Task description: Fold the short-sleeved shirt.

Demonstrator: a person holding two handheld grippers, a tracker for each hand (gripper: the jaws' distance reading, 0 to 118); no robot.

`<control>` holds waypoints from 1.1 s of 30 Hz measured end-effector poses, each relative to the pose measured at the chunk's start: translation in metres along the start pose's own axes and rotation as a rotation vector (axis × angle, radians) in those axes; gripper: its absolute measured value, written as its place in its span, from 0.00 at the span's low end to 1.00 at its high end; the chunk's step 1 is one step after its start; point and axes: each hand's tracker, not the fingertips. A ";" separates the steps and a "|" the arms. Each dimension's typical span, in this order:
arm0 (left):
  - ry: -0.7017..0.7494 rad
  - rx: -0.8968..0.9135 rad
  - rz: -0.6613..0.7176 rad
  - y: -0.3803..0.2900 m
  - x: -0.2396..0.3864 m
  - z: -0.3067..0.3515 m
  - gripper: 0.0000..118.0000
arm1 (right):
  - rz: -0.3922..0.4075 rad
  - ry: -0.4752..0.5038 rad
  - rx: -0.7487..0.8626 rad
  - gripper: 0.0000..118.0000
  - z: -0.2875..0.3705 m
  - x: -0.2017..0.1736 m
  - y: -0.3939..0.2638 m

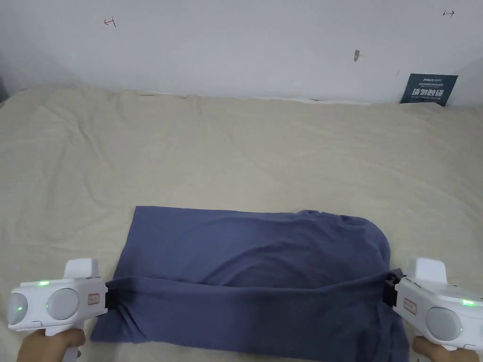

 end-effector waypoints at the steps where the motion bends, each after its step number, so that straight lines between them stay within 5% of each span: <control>1: 0.002 -0.014 0.004 0.002 0.001 -0.008 0.05 | -0.005 -0.006 -0.021 0.03 -0.011 0.000 -0.001; 7: 0.022 -0.045 -0.009 0.001 0.001 -0.031 0.06 | -0.051 -0.027 -0.138 0.03 -0.048 -0.001 -0.018; 9: 0.030 -0.045 -0.019 0.001 0.002 -0.028 0.15 | -0.055 -0.034 -0.117 0.09 -0.045 -0.001 -0.022; 11: 0.059 -0.036 -0.034 0.003 0.005 -0.015 0.47 | -0.053 -0.038 -0.114 0.31 -0.039 -0.001 -0.018; 12: 0.069 -0.028 -0.032 0.003 0.004 -0.012 0.75 | -0.054 -0.034 -0.112 0.55 -0.038 0.002 -0.018; 14: 0.043 0.012 -0.017 0.002 0.002 -0.003 0.98 | -0.052 -0.006 -0.055 0.80 -0.020 0.000 -0.014; 22: -0.055 0.381 0.033 -0.002 0.019 0.114 0.95 | -0.010 0.085 0.263 0.84 0.119 -0.019 0.009; 29: -0.067 0.687 0.003 -0.038 0.043 0.204 0.95 | -0.005 0.057 0.515 0.84 0.217 -0.025 -0.009; 31: -0.049 0.756 -0.014 -0.050 0.049 0.217 0.94 | -0.006 0.040 0.551 0.80 0.233 -0.027 -0.019; 33: -0.028 0.802 -0.027 -0.063 0.055 0.227 0.88 | 0.006 0.018 0.586 0.64 0.243 -0.031 -0.029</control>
